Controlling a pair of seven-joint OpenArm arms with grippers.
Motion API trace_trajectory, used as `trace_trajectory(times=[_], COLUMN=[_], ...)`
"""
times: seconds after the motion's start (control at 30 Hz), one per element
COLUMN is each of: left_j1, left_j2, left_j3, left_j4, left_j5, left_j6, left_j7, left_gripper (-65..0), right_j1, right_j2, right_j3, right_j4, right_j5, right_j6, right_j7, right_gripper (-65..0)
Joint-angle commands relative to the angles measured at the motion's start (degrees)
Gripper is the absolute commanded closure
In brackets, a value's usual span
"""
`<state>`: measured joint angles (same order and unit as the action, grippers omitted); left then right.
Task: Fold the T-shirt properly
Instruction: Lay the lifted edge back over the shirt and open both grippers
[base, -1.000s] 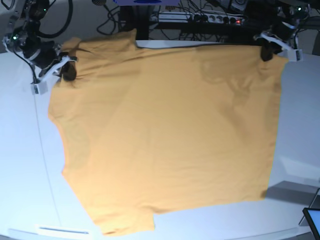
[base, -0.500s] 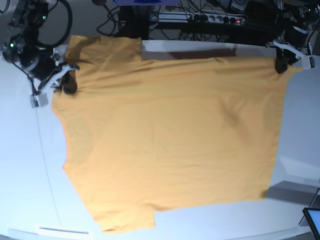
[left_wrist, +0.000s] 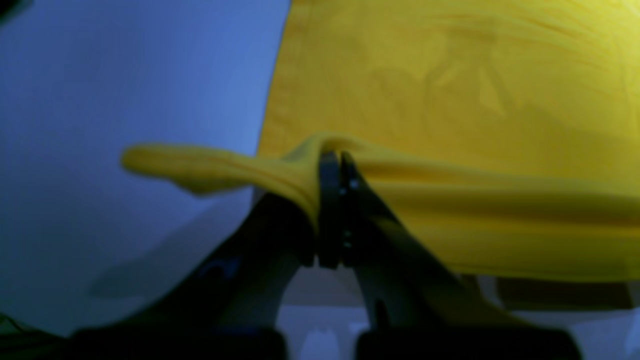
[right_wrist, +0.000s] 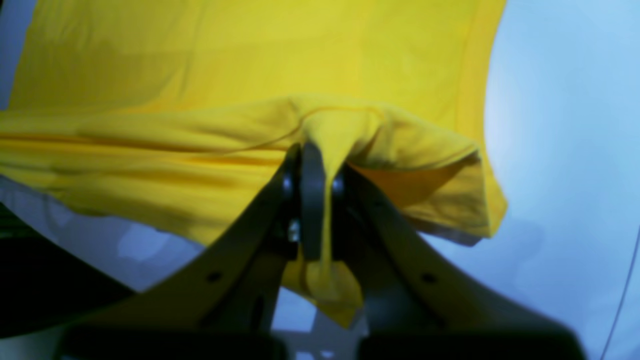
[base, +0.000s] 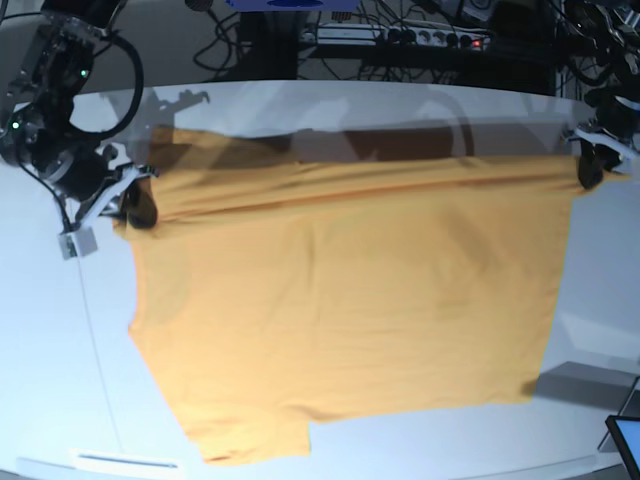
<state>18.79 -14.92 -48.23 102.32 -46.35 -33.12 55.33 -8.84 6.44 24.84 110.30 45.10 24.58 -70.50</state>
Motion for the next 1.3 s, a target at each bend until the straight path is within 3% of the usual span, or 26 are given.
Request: trace_trajectory(times=[0.0, 0.37, 0.6, 0.8, 1.0, 1.27], left_j1=[-1.3, -11.8, -16.9, -20.5, -25.0, -29.4], left_j2=[-1.4, -1.4, -1.5, -1.5, -2.6, -6.0], left_j3=[-0.5, 1.7, 3.0, 4.8, 5.1, 12.8], left_j4=[0.7, -0.3, -6.3, -9.8, -14.2, -22.3], left_j5=[2.6, 12.6, 16.4, 17.7, 17.7, 17.7], left_j6=[1.3, 1.3, 1.3, 1.3, 1.3, 1.3], left_j7=[-0.9, 0.4, 0.3, 0.0, 0.4, -0.2], left_gripper=[0.0, 0.0, 0.0, 0.0, 0.0, 0.0], right_j1=[1.1, 7.1, 11.3, 15.5, 19.2, 23.5], right_j2=[1.0, 2.1, 5.5, 6.7, 6.7, 9.9], right_j3=[0.4, 0.1, -9.1, -11.8, -11.9, -16.7], right_j4=[0.7, -5.3, -11.9, -17.3, -20.3, -27.6], right_j5=[-1.3, -1.4, -1.5, -1.5, -1.5, -1.5], right_j6=[-0.4, -0.4, -0.5, -3.5, -3.8, -3.9], right_j7=[1.6, 1.6, 5.9, 6.6, 6.3, 8.0], right_gripper=[0.0, 0.0, 0.0, 0.0, -0.1, -0.1])
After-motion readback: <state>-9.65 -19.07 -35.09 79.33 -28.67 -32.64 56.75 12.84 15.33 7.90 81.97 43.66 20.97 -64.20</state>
